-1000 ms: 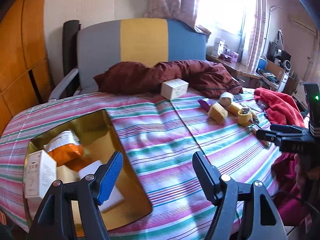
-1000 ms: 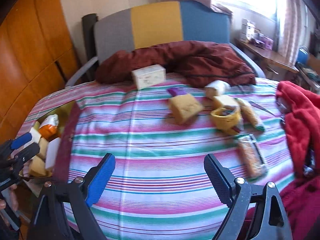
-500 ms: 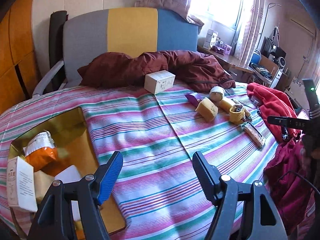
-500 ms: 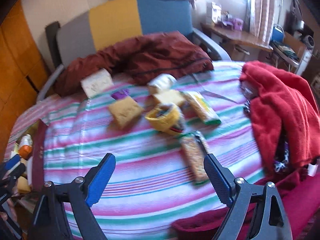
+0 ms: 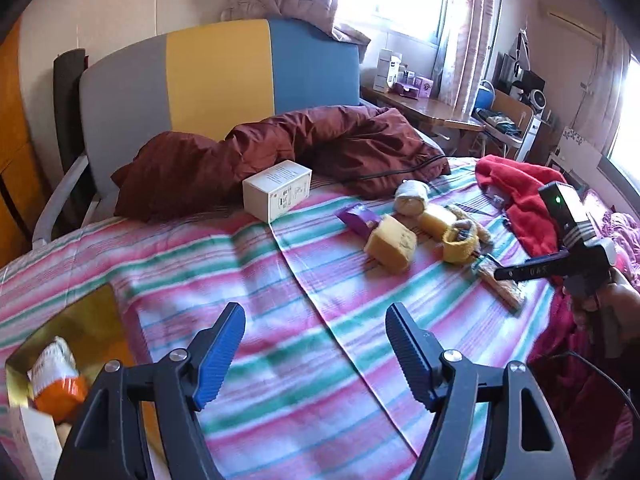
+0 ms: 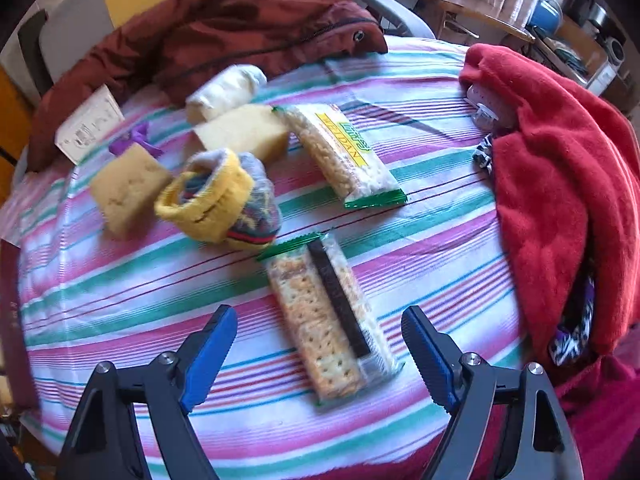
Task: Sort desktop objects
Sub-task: 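Grasp the plain white box with the left tool while the right tool grasps the cracker packet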
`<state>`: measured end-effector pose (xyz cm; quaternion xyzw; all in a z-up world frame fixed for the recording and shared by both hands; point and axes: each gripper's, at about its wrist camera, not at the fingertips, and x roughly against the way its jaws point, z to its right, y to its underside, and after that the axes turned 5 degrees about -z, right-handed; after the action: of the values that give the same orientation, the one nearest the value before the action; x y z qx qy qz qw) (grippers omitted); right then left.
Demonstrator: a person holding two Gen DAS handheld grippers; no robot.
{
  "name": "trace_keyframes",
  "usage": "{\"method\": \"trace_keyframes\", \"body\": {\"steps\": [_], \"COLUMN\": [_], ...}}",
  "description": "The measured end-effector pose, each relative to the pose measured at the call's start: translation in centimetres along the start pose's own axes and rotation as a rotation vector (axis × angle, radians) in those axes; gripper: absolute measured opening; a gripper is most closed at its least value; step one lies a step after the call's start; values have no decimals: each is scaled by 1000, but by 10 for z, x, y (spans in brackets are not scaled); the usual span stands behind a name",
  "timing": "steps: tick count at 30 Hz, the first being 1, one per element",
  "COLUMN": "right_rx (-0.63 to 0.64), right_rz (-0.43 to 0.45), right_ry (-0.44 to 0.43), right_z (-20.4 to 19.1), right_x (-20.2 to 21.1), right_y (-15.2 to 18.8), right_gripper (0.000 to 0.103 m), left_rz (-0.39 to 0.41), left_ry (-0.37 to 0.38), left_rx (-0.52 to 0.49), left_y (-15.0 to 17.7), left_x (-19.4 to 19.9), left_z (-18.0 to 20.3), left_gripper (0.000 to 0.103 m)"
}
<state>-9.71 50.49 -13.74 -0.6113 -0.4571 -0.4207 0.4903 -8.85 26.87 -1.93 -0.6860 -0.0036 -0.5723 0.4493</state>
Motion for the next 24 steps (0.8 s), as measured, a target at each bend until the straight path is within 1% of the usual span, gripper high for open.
{"method": "trace_keyframes", "body": {"steps": [3,4,5,7,9,10,13,17,20,24], "right_rx": [9,19,30,65,88,87,101,123,122,132], "right_rz": [-62,-88,-103,-126,-124,-122,-118,-112,-114,-115], "right_ry": [-1,8,11,30,32,24,19,27,17,19], "right_z": [0,0,-1,-6,-9,-8,-9,-13,-11,-12], "right_x": [-17,-22,-26,-31,-30,-30,-27,-24,-22,-19], "right_y": [-4,-4,-4,-3,-3,-2,0,2,3,6], "right_gripper": [84,81,76,68,66,62,58,56,56,56], "left_rz": [-17,-27,-33,-37,-43,-43,-57,-95,-136,-163], "left_ry": [-2,5,6,-9,-17,-20,-33,-17,19,33], "left_rx": [-9,-11,-8,-23,-40,-57,-113,-158,-146,-155], "left_y": [-13,-19,-26,-39,-53,-61,-78,-97,-106,-111], "left_x": [-16,-22,-29,-41,-55,-63,-88,-124,-152,-181], "left_z": [-5,-8,-12,-18,-25,-28,-35,-47,-60,-69], "left_gripper": [74,74,74,74,74,74,74,74,75,76]}}
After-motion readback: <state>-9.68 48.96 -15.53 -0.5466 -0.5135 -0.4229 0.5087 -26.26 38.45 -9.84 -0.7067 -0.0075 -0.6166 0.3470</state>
